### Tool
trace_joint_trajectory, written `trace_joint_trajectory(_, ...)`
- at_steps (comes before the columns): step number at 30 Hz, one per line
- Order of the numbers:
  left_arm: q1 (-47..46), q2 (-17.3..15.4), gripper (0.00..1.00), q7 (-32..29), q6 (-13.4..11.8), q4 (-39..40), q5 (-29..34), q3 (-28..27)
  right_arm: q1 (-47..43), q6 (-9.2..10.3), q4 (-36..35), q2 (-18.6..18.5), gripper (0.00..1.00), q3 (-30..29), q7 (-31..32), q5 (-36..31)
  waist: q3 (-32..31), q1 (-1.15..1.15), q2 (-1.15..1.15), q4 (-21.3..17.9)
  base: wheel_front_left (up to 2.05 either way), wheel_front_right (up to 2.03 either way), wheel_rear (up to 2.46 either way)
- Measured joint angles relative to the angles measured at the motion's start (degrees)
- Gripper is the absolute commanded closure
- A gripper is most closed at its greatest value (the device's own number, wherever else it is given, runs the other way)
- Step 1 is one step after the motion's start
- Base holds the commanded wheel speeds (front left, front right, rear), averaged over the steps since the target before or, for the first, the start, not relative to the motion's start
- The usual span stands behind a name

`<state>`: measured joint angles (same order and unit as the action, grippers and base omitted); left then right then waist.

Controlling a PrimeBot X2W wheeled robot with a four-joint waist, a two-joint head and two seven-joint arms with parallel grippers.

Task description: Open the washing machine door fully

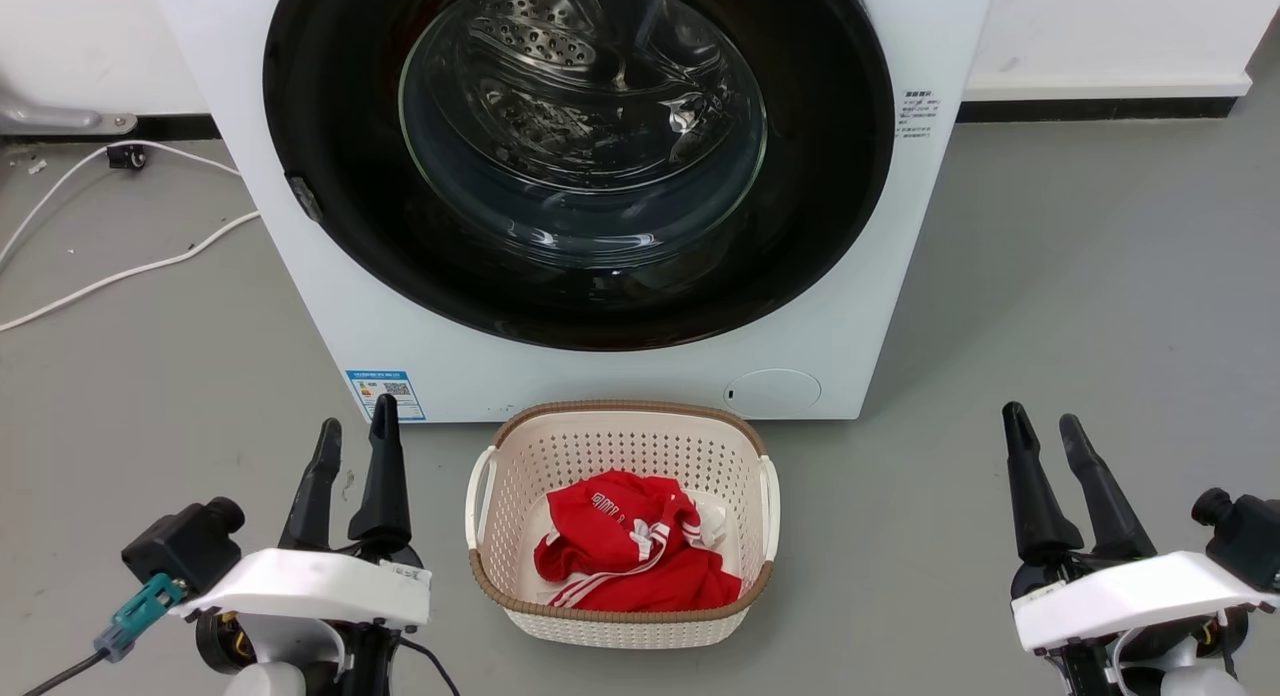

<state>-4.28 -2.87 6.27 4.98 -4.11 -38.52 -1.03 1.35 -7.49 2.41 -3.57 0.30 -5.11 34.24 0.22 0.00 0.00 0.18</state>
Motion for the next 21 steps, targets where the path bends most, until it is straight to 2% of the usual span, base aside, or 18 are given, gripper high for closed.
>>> trace_joint_trajectory(21,0.85,-1.14,0.00,3.10,-2.35,0.12,14.90,3.09,-1.42,0.00,-2.30,0.20,0.00,-0.36,1.16,-14.59,-0.44,0.00,0.00,0.04,0.00,0.00,0.00)
